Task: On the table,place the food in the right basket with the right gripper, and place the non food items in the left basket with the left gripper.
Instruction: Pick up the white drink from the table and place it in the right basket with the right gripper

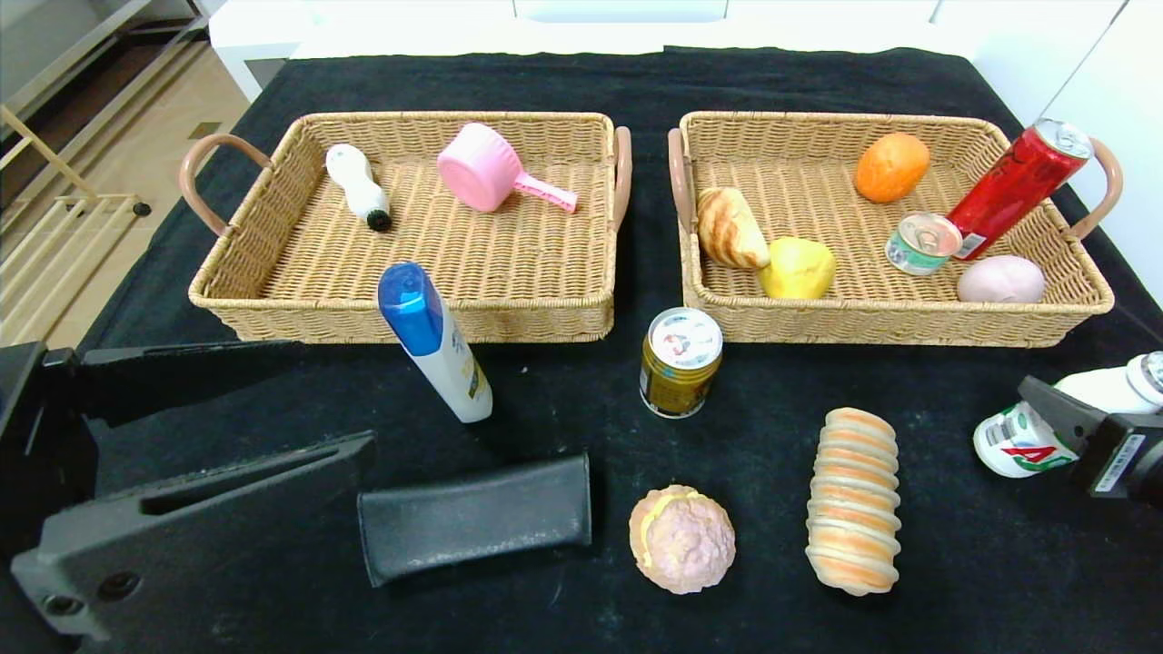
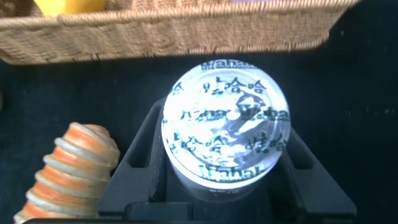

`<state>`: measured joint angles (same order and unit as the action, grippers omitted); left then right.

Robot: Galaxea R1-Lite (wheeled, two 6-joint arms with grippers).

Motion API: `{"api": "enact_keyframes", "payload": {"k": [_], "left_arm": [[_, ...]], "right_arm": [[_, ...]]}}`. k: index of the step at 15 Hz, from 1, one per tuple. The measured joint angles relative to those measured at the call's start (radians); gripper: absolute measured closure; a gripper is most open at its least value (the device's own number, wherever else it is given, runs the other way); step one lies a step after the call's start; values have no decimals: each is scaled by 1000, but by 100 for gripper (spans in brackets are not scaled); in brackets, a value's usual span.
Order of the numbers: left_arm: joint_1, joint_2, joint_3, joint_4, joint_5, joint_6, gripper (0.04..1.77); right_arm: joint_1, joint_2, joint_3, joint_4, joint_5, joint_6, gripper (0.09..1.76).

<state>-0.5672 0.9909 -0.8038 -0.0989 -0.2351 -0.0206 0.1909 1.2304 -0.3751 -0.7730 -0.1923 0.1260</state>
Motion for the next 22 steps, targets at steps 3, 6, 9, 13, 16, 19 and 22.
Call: {"api": "enact_keyframes", "payload": {"k": [3,6,9,13,16,19,22], "left_arm": [[0,0,0,0,0,1,9],[0,-3,0,0,0,2,9],[0,-8,-1,0,-1,2,9],[0,-16,-1,3,-1,4,9],[0,-18,-3,1,0,3,9],[0,-19,-5,1,-1,3,9],[0,-20,-3,1,-1,4,9]], "right_arm": [[1,-40,-64,123,-10,-5,93],[15,-94,-164,271,-14,-6,93],[27,-117,-259,349,-15,-7,93],[41,-92,-366,386,-14,-11,93],[75,-47,-454,398,-14,-13,93],[101,20,-558,400,-14,-13,93],[111,111,-652,398,-15,-18,94]]}}
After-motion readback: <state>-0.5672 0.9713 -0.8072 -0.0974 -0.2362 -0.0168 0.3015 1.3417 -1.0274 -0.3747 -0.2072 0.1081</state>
